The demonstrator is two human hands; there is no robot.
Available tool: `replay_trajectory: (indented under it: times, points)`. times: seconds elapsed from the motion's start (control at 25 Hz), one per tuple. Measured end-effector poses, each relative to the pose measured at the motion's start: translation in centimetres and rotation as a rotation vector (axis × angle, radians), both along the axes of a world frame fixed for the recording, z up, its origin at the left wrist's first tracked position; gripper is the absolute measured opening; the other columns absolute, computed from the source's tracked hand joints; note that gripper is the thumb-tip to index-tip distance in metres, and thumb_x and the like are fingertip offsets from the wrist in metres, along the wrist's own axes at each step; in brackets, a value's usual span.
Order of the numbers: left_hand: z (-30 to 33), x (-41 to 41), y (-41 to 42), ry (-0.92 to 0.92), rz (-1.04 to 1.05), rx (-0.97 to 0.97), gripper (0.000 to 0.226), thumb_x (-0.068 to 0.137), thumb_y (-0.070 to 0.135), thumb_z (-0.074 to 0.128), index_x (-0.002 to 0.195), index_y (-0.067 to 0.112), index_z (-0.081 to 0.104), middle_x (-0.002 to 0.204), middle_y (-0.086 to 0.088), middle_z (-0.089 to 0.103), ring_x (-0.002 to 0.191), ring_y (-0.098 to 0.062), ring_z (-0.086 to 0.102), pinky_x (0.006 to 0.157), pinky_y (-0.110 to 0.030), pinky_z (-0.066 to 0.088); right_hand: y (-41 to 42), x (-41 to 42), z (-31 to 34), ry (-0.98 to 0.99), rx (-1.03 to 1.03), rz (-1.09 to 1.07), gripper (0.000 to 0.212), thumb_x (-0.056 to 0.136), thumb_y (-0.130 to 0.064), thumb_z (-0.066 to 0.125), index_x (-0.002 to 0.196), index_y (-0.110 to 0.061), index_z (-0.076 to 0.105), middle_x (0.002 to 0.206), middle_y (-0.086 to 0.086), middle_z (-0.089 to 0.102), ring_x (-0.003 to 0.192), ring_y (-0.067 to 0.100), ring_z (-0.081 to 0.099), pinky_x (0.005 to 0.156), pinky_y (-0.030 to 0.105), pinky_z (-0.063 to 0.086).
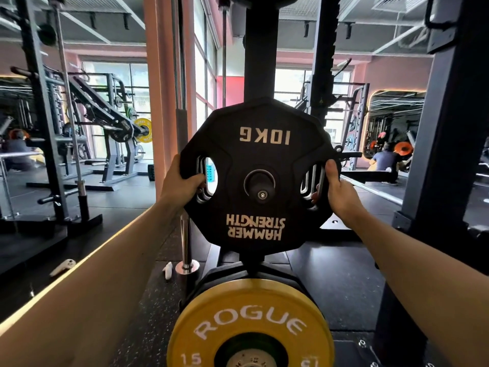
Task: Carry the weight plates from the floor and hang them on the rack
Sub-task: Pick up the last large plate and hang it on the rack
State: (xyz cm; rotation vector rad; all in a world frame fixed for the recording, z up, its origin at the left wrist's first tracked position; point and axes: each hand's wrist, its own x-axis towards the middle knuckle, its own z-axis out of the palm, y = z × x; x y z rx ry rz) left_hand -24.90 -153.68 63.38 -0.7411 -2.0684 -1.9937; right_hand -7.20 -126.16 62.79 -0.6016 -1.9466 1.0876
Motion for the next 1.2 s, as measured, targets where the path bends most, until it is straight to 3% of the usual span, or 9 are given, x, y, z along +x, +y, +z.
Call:
replay_trajectory:
  times: [0.12, 0.24, 0.32, 0.44, 0.6, 0.72, 0.88, 1.0, 1.2]
  points:
    - [0.7, 1.0, -0.1, 0.016, 0.045, -0.094, 0.059, 0.083, 0.008, 0.067, 0.136, 0.016, 0.043, 0.117, -0.003, 0.060, 0.110, -0.023, 0.058, 0.097, -0.038, 0.049, 0.5, 0.0, 0.1, -0.051, -0.021, -0.001, 0.094, 0.089, -0.077, 0.021, 0.102, 0.004, 0.068, 0.094, 0.012, 0.069, 0.096, 0.026, 0.061, 0.095, 0.035, 0.042]
    - [1.2, 1.8, -0.7, -0.010, 0.105, -0.242, 0.059, 0.089, 0.019, 0.069, 0.135, 0.007, 0.035, 0.129, -0.013, 0.055, 0.118, -0.031, 0.056, 0.098, -0.041, 0.047, -0.5, 0.8, 1.4, -0.220, -0.016, -0.019, 0.107, 0.083, -0.081, 0.012, 0.134, 0.005, 0.051, 0.130, 0.023, 0.057, 0.120, 0.034, 0.055, 0.107, 0.042, 0.038]
    - [1.4, 3.1, -0.8, 0.003, 0.136, -0.281, 0.070, 0.086, 0.028, 0.073, 0.135, 0.005, 0.030, 0.132, -0.015, 0.052, 0.121, -0.034, 0.054, 0.098, -0.043, 0.046, -1.6, 1.6, 1.7, -0.260, 0.057, -0.135, 0.108, 0.080, -0.083, 0.011, 0.133, 0.004, 0.048, 0.123, 0.026, 0.059, 0.111, 0.041, 0.060, 0.099, 0.046, 0.046]
    - [1.2, 5.5, -0.8, 0.149, 0.405, -0.360, 0.073, 0.081, 0.036, 0.077, 0.131, 0.007, 0.033, 0.134, -0.020, 0.040, 0.125, -0.038, 0.043, 0.097, -0.046, 0.042, -3.0, 3.0, 1.7, -0.192, 0.217, -0.313, 0.070, 0.092, -0.066, 0.038, 0.115, -0.001, 0.051, 0.107, 0.020, 0.064, 0.102, 0.042, 0.063, 0.087, 0.043, 0.048]
    - [0.9, 7.0, -0.6, 0.255, 0.245, -0.402, 0.040, 0.086, 0.037, 0.072, 0.105, 0.014, 0.045, 0.108, -0.009, 0.057, 0.101, -0.028, 0.057, 0.077, -0.034, 0.042, -5.0, 3.2, 1.7, -0.195, 0.195, 0.009, 0.043, 0.095, -0.047, 0.055, 0.075, -0.009, 0.049, 0.077, 0.018, 0.063, 0.066, 0.032, 0.060, 0.062, 0.041, 0.051]
    - [0.5, 7.0, 0.6, 0.198, 0.118, -0.469, 0.028, 0.091, 0.037, 0.065, 0.099, 0.017, 0.047, 0.100, -0.004, 0.060, 0.098, -0.025, 0.061, 0.083, -0.037, 0.048, -6.5, 1.9, 1.5, -0.233, 0.103, 0.138, 0.039, 0.098, -0.036, 0.055, 0.070, -0.009, 0.046, 0.069, 0.013, 0.056, 0.049, 0.023, 0.054, 0.038, 0.029, 0.048]
    - [0.1, 6.4, 3.0, 0.216, 0.144, -0.449, 0.033, 0.095, 0.033, 0.060, 0.111, 0.010, 0.044, 0.105, -0.008, 0.059, 0.105, -0.030, 0.059, 0.082, -0.035, 0.040, -7.0, -1.0, 0.3, -0.095, -0.035, 0.170, 0.036, 0.096, -0.033, 0.060, 0.073, -0.010, 0.043, 0.063, 0.010, 0.055, 0.043, 0.019, 0.059, 0.037, 0.028, 0.050]
    - [0.2, 5.5, 4.1, 0.221, 0.206, -0.456, 0.039, 0.096, 0.030, 0.059, 0.125, 0.010, 0.042, 0.123, -0.012, 0.059, 0.117, -0.033, 0.056, 0.089, -0.039, 0.040, -6.4, -2.2, -0.2, -0.010, -0.016, 0.117, 0.038, 0.094, -0.033, 0.063, 0.072, -0.011, 0.041, 0.057, 0.007, 0.055, 0.040, 0.019, 0.061, 0.039, 0.028, 0.051]
    - [0.4, 3.5, 5.7, 0.195, 0.214, -0.447, 0.043, 0.096, 0.029, 0.059, 0.131, 0.013, 0.040, 0.130, -0.011, 0.057, 0.121, -0.034, 0.055, 0.095, -0.044, 0.043, -5.3, -4.2, -0.4, -0.035, 0.049, 0.053, 0.038, 0.094, -0.040, 0.060, 0.074, -0.012, 0.043, 0.066, 0.011, 0.061, 0.048, 0.027, 0.066, 0.050, 0.037, 0.056]
